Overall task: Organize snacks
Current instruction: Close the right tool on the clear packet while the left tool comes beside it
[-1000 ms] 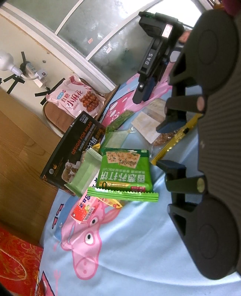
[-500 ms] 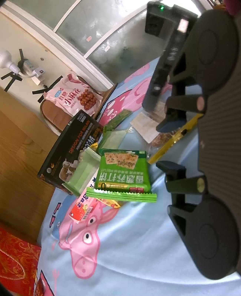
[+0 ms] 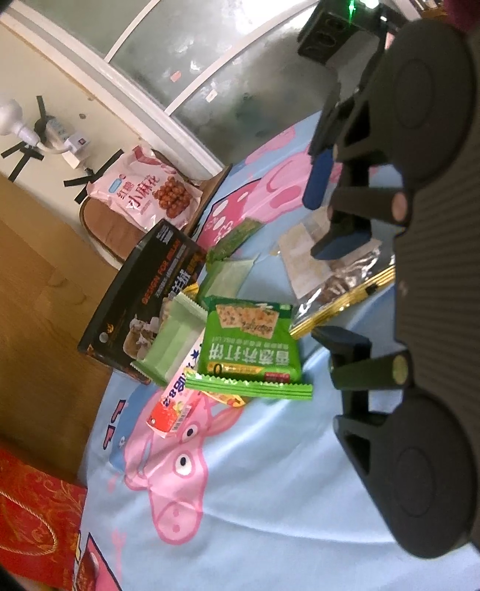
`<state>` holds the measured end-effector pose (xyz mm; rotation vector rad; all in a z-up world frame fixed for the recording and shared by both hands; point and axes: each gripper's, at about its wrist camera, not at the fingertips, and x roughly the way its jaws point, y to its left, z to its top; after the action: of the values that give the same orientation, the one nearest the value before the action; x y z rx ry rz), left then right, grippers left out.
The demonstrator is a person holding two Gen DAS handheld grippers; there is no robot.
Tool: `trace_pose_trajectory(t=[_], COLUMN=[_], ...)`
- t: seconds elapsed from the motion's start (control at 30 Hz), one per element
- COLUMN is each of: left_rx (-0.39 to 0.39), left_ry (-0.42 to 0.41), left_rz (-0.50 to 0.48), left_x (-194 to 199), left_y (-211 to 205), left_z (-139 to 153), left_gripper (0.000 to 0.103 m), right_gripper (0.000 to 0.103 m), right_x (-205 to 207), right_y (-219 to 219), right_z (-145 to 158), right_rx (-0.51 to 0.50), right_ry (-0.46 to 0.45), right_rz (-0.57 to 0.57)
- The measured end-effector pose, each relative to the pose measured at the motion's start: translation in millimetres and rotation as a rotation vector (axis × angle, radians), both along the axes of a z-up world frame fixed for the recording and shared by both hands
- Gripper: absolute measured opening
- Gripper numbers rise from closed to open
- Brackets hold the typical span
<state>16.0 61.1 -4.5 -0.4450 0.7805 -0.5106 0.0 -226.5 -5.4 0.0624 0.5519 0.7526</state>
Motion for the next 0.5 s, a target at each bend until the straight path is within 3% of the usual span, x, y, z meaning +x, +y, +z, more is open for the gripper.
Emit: trace_pose_trajectory(t=[0.13,0.27,0.37,0.5], left_rx=[-0.013,0.023,0.042,0.116], left_ry=[0.004,0.024,0.044,0.005], left_rz=[-0.033,-0.057,-0.062,-0.076], left_x=[-7.4,1.2,11.6,12.5], left_y=[-3.0,-17.5,-29.4,-44.2], left_z=[5.5,4.4,-2.2,3.4], left_gripper=[0.048,0.051,0.050,0.048], right_gripper=[0.067,0.068,0.071,0.061], right_x=[-8.2,-7.9,-4.3,-7.1], right_y=[12.5,28.5,33.5,35.8], right_z=[-1.8,-12.7,-14.5,-13.5], right_rx=[-0.129,-0.240,-0.233,-0.230], right_ry=[-0.081,-0.124,-0.111,-0.128], right_rz=[0.087,0.144,0.143,0.109])
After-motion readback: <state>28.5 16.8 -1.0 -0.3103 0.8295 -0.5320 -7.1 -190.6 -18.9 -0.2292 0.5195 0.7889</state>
